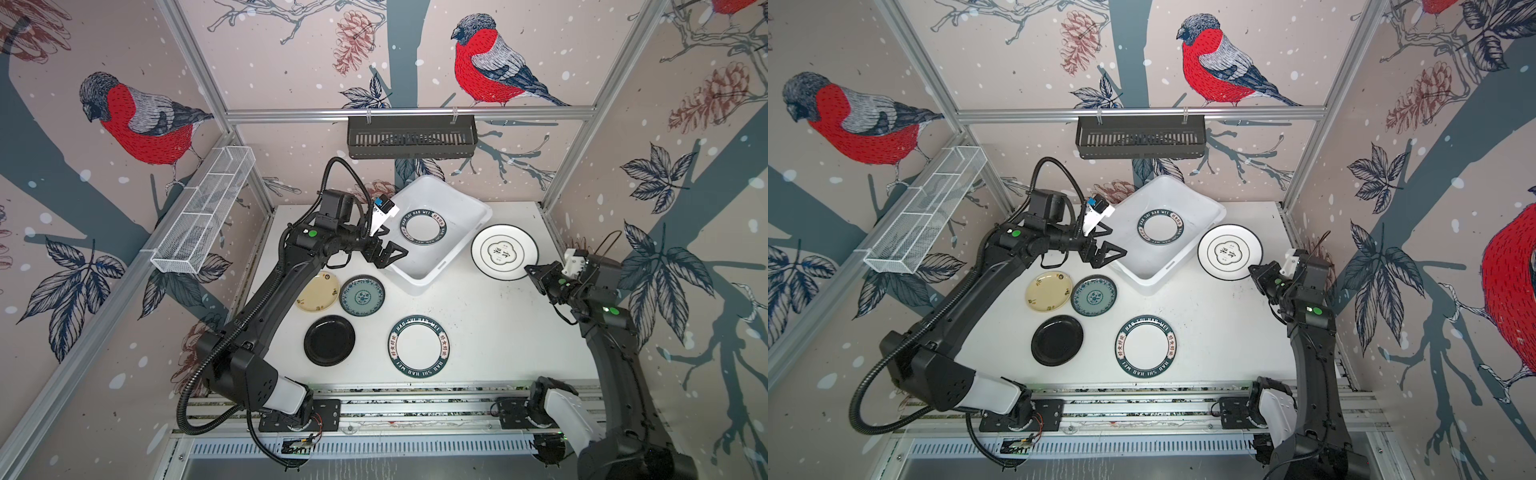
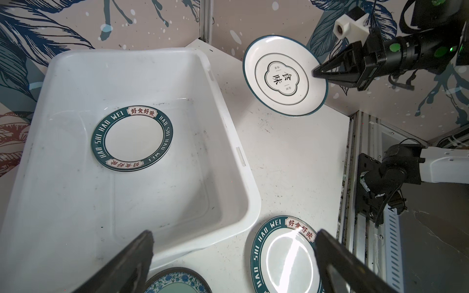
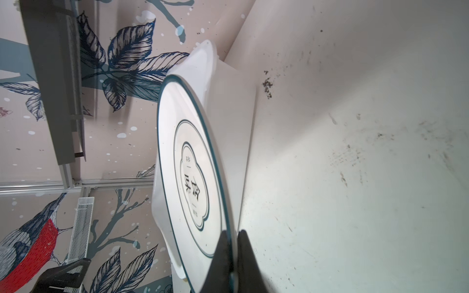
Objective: Place the plates into the plastic bin on the countertop
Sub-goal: 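Lift the cloud-centre plate with the right gripper toward the bin, then carry the cloud-centre plate over the bin and lower it onto the stack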
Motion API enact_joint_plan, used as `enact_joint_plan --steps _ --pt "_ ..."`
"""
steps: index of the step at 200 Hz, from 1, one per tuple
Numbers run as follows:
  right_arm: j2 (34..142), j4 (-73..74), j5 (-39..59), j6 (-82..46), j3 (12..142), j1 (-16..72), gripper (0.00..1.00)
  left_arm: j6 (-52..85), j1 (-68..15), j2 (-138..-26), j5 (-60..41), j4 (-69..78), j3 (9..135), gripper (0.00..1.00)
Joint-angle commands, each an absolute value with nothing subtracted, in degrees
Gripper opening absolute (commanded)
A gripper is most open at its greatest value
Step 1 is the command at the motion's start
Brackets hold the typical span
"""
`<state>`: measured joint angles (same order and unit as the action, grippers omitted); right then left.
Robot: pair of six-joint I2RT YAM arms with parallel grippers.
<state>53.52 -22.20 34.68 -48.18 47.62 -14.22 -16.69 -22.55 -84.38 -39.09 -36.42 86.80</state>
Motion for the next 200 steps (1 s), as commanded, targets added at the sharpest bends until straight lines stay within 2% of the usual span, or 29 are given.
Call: enact_joint_plan --steps 1,51,108,200 --pt "56.68 -19.53 33.94 -48.08 52.76 -11.77 0.02 -16.96 -22.59 -83.96 -39.72 -35.46 86.95 0.98" --pt "70.65 -17.20 29.16 -47.99 66.26 -1.77 0.03 -16.63 -22.60 -83.69 -38.61 -35.67 88.14 0.98" --pt "84.99 -13.50 26.22 -48.38 75.77 4.98 0.03 -17.41 -22.64 -82.44 -36.58 -36.38 88.76 0.98" --pt "106.78 -13.04 23.55 -45.73 90.70 10.61 0.03 -17.14 -22.62 -82.53 -36.72 -35.95 88.48 0.98"
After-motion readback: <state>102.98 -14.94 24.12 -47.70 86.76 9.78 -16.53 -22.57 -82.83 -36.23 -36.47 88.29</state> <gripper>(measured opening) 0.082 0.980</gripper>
